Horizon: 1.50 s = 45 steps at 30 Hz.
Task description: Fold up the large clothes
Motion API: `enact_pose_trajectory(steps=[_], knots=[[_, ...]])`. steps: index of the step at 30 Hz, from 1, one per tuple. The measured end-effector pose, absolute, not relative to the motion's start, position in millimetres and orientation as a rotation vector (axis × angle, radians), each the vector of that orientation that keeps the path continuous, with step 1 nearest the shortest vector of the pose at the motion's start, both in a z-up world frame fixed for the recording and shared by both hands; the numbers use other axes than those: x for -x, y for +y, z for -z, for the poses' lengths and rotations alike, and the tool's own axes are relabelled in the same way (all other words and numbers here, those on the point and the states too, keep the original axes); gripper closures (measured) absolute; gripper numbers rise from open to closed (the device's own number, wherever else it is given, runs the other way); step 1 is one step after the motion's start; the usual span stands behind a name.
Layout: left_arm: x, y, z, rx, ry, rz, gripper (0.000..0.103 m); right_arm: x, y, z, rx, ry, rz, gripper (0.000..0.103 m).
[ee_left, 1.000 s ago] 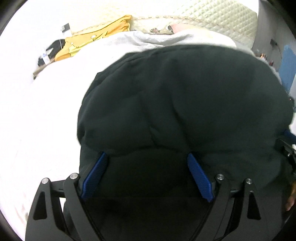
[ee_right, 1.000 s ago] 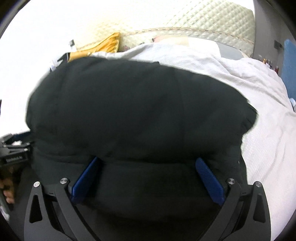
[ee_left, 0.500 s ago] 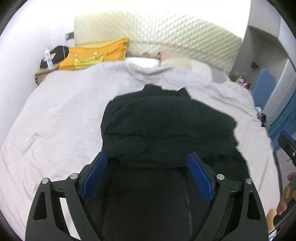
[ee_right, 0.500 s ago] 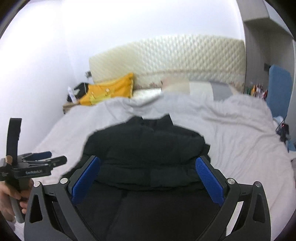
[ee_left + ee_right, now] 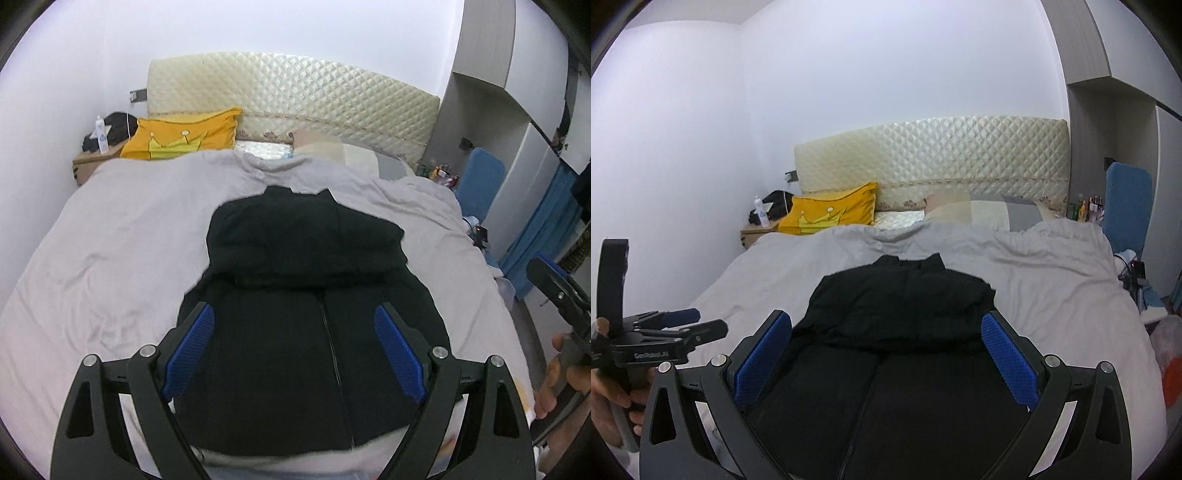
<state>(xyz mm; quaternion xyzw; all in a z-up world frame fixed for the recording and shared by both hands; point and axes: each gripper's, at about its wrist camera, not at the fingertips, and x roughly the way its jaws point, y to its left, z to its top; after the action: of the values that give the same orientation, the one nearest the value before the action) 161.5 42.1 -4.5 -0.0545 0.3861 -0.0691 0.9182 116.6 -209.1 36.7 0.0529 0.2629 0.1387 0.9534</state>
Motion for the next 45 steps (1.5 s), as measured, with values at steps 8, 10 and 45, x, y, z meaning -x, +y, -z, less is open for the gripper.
enact_pose_trajectory(steps=[8, 10, 45], knots=[[-118.6, 55.3, 35.5, 0.113, 0.864, 0.131, 0.014, -69.3, -213.9, -8.5, -0.122, 0.591, -0.272, 0.000], [-113.8, 60.1, 44.4, 0.124, 0.882, 0.129, 0.014, -61.4, -216.2, 1.1, -0.129, 0.612, -0.265, 0.000], [-167.9, 124.8, 219.4, 0.258, 1.240, -0.046, 0.014, -118.6, -330.7, 197.2, -0.403, 1.021, -0.150, 0.015]])
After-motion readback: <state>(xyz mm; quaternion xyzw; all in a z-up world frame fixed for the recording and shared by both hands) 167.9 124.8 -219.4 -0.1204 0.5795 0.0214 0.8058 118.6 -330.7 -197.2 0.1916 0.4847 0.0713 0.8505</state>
